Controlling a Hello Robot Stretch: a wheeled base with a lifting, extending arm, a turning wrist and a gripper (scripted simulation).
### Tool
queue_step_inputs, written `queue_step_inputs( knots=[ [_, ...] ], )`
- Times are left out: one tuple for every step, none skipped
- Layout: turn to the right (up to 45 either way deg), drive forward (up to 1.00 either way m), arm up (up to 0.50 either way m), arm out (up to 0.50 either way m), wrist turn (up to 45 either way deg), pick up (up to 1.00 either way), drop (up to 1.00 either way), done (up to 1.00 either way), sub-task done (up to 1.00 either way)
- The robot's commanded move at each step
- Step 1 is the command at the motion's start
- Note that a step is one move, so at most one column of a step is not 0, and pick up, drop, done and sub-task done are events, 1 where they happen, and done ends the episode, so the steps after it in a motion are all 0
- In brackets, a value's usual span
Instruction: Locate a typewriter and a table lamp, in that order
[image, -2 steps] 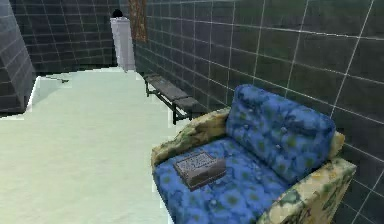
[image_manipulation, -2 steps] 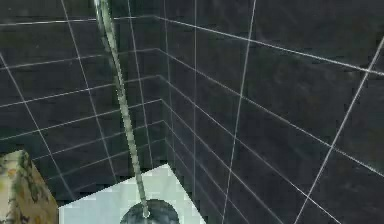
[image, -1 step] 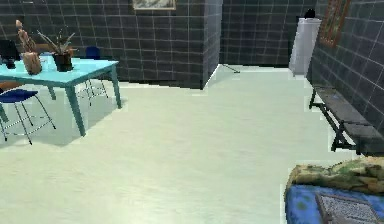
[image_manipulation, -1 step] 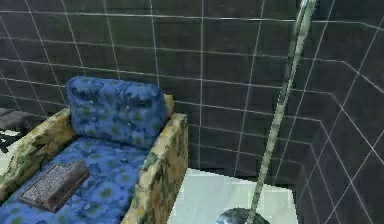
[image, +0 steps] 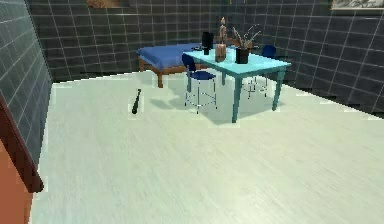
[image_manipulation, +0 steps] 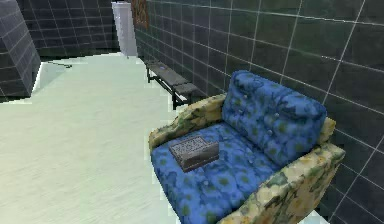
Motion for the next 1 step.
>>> queue_step_inputs(
  knots=[
    [-9.0,0.00,0.00,0.00,0.0,0.00,0.00,0.00,0.00]
  ],
)
